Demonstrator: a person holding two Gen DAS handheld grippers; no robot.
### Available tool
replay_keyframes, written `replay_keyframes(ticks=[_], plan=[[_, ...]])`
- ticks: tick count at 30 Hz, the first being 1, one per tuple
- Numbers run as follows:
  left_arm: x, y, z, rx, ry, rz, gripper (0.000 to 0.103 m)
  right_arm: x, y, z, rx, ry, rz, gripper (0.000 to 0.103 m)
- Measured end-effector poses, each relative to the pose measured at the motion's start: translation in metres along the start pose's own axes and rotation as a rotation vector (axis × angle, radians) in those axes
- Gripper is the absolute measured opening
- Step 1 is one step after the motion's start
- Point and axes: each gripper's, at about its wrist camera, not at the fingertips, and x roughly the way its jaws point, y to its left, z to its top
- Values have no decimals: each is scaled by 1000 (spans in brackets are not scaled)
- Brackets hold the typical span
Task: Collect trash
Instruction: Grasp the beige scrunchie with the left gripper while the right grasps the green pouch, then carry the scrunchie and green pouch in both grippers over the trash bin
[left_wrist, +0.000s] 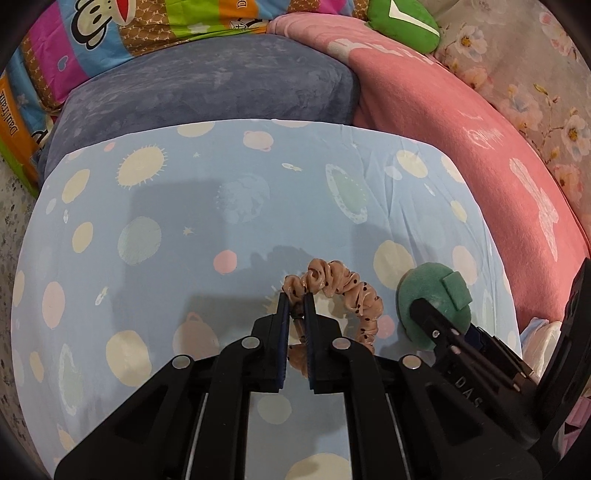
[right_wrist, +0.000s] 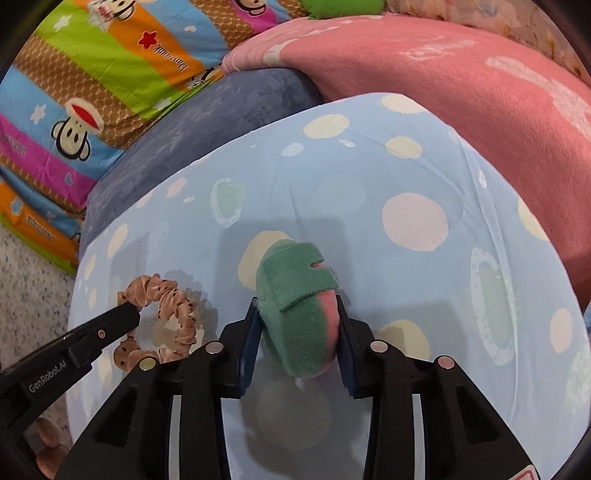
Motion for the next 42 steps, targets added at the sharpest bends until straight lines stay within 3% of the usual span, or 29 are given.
replay_keyframes(ticks=[8, 21, 31, 42], plan=[[-22, -17, -11, 18, -17, -18, 8, -39, 0, -11, -41, -51, -60, 32], [-108, -102, -37, 150, -117, -95, 8, -173, -45, -27, -18, -240, -168, 32], [-151, -202, -74, 307, -159, -169, 8, -261, -122, -56, 60, -350, -299, 32], [-158, -305, -117, 470, -140, -243, 8, -310, -221, -93, 205, -386, -407, 32]])
